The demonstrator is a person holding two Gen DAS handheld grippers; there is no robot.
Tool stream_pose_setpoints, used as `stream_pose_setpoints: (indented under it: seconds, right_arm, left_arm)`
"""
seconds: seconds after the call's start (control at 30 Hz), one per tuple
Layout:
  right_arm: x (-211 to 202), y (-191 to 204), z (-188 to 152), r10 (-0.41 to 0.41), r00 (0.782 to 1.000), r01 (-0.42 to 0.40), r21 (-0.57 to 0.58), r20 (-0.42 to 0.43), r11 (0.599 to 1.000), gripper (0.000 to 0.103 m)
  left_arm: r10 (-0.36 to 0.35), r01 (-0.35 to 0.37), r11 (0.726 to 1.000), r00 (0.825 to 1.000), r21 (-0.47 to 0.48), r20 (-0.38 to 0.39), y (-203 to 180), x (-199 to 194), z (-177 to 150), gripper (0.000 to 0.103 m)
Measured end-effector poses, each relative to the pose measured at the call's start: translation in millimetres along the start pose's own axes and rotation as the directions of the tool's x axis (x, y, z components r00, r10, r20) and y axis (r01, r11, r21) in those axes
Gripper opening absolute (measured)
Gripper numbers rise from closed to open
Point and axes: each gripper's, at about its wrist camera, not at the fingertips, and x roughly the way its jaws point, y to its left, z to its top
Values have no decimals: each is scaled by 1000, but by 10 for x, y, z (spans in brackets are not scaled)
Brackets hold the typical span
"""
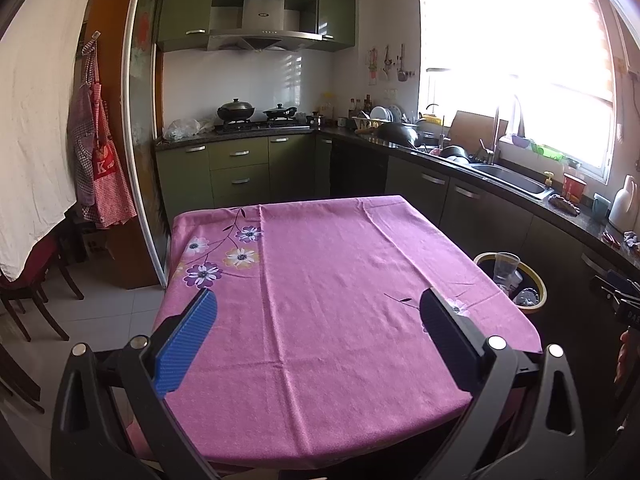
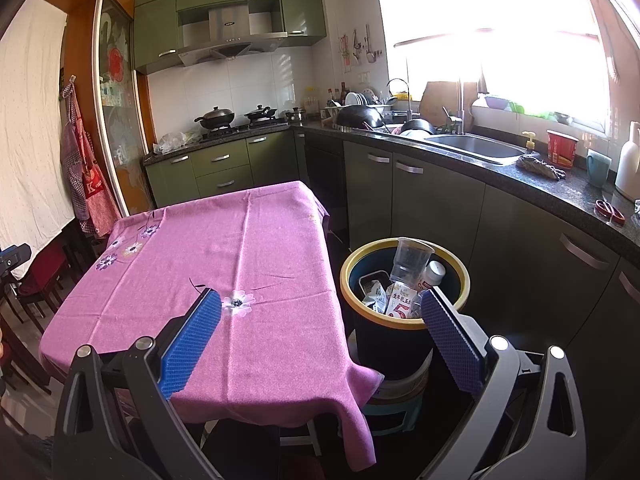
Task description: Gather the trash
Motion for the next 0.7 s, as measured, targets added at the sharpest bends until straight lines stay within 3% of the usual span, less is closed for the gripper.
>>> stream_pose_setpoints:
  seconds: [0.53, 0.7]
  right_arm:
    - [20, 11, -20, 2, 1000, -2, 1, -5, 1000, 98]
    - [22, 19, -26, 2, 1000, -2, 1, -4, 1000, 98]
  left_arm:
    - [-45, 45, 999, 999, -4, -5, -7, 45, -20, 97]
    - [-20, 20, 1000, 1000, 11, -1, -13, 51, -13, 97]
